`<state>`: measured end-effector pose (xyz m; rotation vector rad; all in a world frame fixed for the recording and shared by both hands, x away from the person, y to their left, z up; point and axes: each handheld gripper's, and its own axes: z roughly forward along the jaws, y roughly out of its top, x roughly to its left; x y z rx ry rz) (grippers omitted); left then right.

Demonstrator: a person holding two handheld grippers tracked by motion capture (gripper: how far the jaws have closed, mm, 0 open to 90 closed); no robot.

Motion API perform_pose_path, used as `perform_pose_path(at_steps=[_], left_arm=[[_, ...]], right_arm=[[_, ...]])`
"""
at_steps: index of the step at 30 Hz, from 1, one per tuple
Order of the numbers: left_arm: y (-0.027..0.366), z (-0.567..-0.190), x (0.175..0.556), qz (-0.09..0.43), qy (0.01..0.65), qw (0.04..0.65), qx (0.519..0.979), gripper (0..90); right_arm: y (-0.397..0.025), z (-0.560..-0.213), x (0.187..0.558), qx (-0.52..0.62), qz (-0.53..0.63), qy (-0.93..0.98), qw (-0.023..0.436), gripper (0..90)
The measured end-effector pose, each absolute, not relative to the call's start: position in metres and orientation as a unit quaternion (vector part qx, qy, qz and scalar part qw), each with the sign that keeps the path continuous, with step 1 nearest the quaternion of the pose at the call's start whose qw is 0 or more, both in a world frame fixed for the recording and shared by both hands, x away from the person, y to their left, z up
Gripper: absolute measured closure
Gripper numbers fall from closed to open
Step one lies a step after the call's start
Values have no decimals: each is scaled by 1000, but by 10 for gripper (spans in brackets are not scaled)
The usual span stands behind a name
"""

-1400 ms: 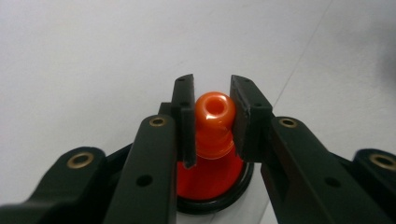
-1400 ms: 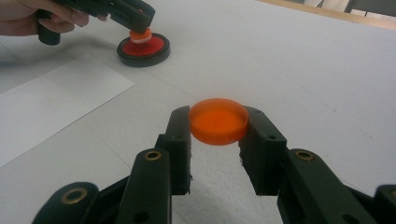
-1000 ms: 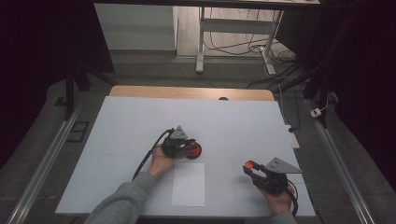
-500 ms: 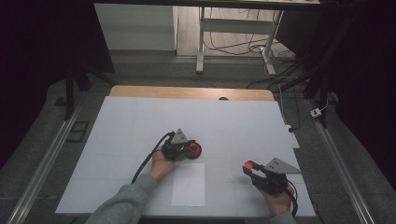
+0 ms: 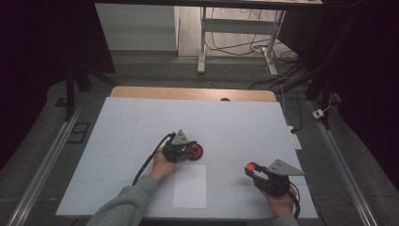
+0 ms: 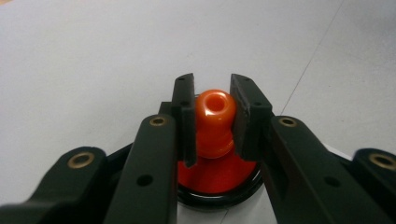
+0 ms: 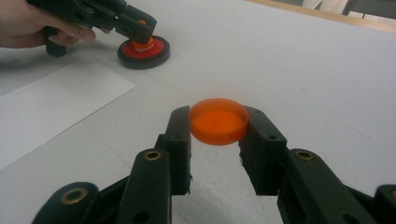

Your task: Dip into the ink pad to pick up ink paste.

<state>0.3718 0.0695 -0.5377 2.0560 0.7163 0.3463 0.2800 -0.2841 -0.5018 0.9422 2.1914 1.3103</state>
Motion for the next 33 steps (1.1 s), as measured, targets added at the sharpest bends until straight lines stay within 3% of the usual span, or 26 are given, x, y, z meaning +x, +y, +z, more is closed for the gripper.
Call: perform_pose_path(at_steps=[19,33], left_arm=[[69,-535,372,138,296,447,833,726],[81,-505,366,116,287,519,796,725]], right_arm=[[-283,-502,280,336,469,790,208,646],[-285,-501,281,334,472,789,209,646]])
